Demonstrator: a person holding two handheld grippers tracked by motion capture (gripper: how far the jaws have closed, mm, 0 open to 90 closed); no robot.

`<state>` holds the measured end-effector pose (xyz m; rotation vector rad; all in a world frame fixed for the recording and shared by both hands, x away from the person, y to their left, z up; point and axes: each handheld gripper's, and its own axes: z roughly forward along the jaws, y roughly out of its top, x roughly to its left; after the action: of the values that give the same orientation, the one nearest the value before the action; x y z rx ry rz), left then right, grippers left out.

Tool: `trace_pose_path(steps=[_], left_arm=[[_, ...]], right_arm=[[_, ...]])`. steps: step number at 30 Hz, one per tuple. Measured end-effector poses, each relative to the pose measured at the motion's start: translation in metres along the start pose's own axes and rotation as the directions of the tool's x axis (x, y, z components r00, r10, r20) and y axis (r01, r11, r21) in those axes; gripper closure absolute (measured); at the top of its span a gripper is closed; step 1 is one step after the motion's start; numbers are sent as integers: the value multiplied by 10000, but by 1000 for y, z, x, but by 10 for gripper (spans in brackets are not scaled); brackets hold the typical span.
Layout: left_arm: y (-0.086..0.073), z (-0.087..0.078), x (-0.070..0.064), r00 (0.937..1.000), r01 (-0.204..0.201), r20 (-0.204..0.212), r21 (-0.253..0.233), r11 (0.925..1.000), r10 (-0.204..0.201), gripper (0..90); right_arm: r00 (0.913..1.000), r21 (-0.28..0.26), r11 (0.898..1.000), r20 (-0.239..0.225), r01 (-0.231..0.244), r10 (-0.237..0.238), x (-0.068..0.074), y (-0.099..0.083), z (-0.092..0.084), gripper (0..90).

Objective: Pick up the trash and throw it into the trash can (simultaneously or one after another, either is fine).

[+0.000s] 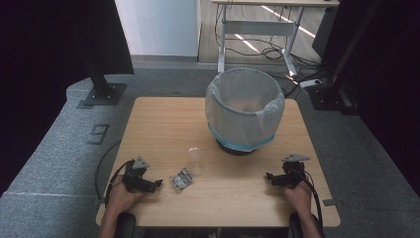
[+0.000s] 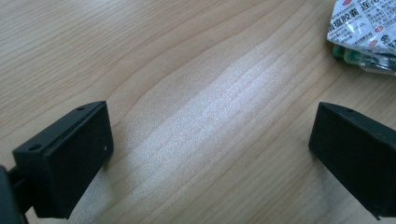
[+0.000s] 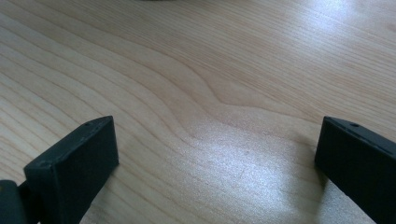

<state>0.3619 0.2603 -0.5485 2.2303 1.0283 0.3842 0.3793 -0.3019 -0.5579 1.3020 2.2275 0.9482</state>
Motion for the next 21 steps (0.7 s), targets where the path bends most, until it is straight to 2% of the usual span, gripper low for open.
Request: trace_pose_path(steps=[17,20,21], left_arm=[[2,0,0,10000,-68,65,94,9999,68,0],[2,0,-2,9998,-162,76,142,9998,161,1],[3,-1,-3,9995,-305,-6,154,9994,305,1]], right_arm=[[9999,3,10000,90,-73,73,1,0,0,0],[9999,5,10000,99,-85,85,2,0,0,0],[9999,5,10000,99,-86,86,2,0,0,0]])
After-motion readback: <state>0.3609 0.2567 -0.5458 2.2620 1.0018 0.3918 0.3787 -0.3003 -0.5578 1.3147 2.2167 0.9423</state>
